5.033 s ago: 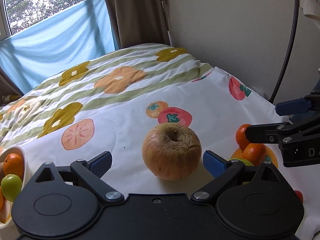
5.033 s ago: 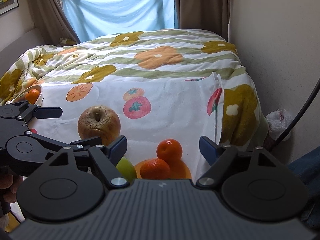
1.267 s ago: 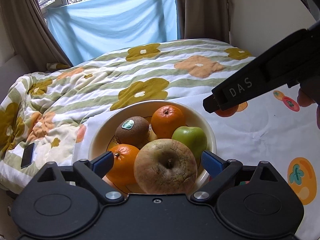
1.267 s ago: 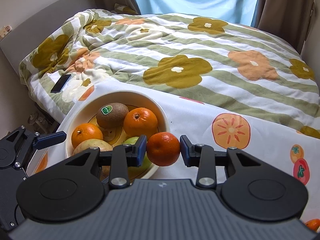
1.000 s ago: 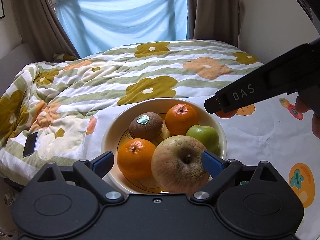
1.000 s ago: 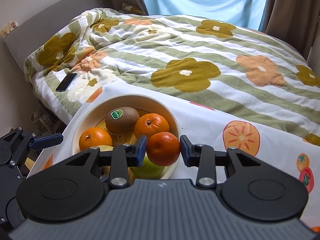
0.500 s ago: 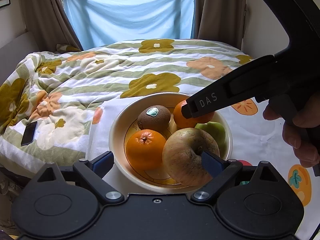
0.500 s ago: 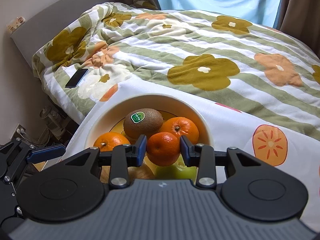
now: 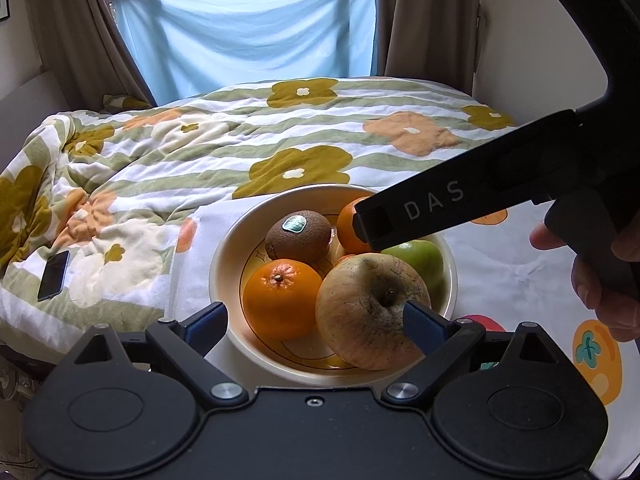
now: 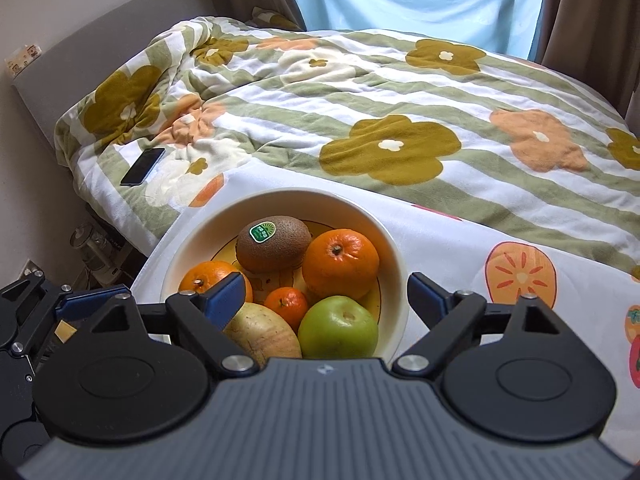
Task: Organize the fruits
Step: 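Withdraw both tools from the bowl toward the green apple and tomatoes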
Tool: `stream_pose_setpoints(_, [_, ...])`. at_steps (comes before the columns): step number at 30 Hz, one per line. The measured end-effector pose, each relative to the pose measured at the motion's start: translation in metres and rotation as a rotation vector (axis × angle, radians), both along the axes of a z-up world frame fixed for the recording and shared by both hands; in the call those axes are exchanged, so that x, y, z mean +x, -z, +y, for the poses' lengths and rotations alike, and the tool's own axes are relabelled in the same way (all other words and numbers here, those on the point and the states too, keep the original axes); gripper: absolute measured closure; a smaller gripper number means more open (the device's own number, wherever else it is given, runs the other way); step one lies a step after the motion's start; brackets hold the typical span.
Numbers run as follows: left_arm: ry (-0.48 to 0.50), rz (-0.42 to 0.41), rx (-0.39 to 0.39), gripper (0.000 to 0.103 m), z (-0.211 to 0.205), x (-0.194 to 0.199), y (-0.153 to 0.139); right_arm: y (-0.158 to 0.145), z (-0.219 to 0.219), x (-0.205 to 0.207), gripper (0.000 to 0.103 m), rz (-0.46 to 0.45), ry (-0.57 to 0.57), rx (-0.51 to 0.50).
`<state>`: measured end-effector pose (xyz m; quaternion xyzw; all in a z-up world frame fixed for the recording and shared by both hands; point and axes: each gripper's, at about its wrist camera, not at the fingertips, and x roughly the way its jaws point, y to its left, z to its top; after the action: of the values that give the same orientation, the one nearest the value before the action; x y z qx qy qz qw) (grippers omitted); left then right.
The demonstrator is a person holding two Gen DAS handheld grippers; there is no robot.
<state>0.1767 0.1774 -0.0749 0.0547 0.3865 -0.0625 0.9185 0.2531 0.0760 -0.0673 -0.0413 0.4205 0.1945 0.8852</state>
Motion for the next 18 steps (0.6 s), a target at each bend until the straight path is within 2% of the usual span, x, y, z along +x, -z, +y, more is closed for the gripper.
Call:
stream_pose_setpoints(10, [0.005,-0.021,0.013,0.006,-0.002,-0.003,-0.010,-0.014,-0.020,-0.016,0.000,-0.031,0.056,0.008])
stream_pose_setpoints(18, [0.005,-0.042,0.029,0.006,-0.023,-0.013,-0.030,-0.035,-0.057,-0.040,0.000,-0.056,0.105,0.031])
